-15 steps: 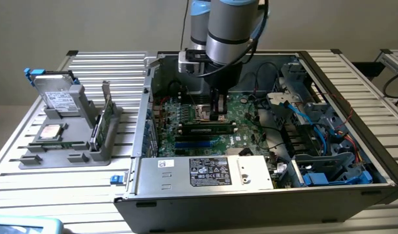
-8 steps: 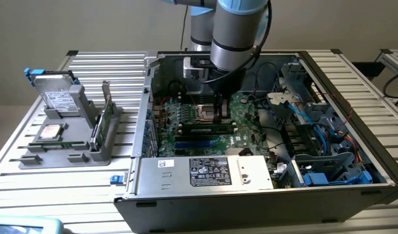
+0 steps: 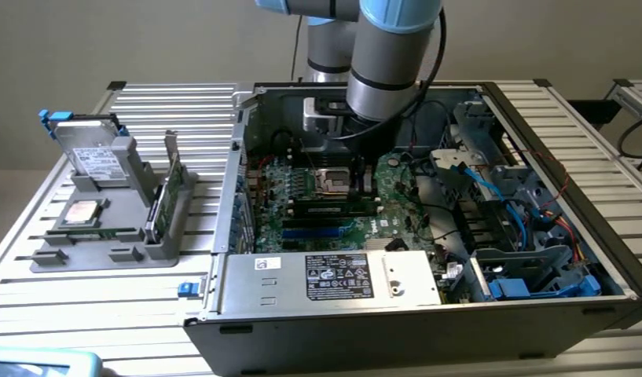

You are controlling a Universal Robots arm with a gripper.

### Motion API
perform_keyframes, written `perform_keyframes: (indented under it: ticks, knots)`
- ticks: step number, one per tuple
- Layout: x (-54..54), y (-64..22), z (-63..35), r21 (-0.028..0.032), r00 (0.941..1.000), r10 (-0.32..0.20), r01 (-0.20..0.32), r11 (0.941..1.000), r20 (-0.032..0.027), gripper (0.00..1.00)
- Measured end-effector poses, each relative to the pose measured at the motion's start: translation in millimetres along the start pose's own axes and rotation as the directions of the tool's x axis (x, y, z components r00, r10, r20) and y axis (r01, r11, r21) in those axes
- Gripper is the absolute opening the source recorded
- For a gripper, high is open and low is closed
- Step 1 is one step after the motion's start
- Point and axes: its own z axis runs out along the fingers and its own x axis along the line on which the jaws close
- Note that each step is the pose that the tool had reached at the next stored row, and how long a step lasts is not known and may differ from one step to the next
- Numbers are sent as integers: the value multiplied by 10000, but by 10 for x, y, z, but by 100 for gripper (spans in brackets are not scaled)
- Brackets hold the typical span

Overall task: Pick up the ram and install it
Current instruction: 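Press down the ram until it locks into place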

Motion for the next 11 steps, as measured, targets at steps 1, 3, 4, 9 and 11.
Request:
perform_keyframes:
  ticks: [1,3,4,9,11]
  knots:
    - [3,-19,-1,-91,10000,2,-2,10000,-6,11]
    - [18,-42,3,-128,10000,2,-2,9999,-8,11]
    - [26,-48,7,-131,10000,2,-2,9999,-9,11]
    - [38,-61,56,-138,10000,2,-2,9999,-16,11]
    - [47,-61,21,-134,10000,1,-1,9999,22,11]
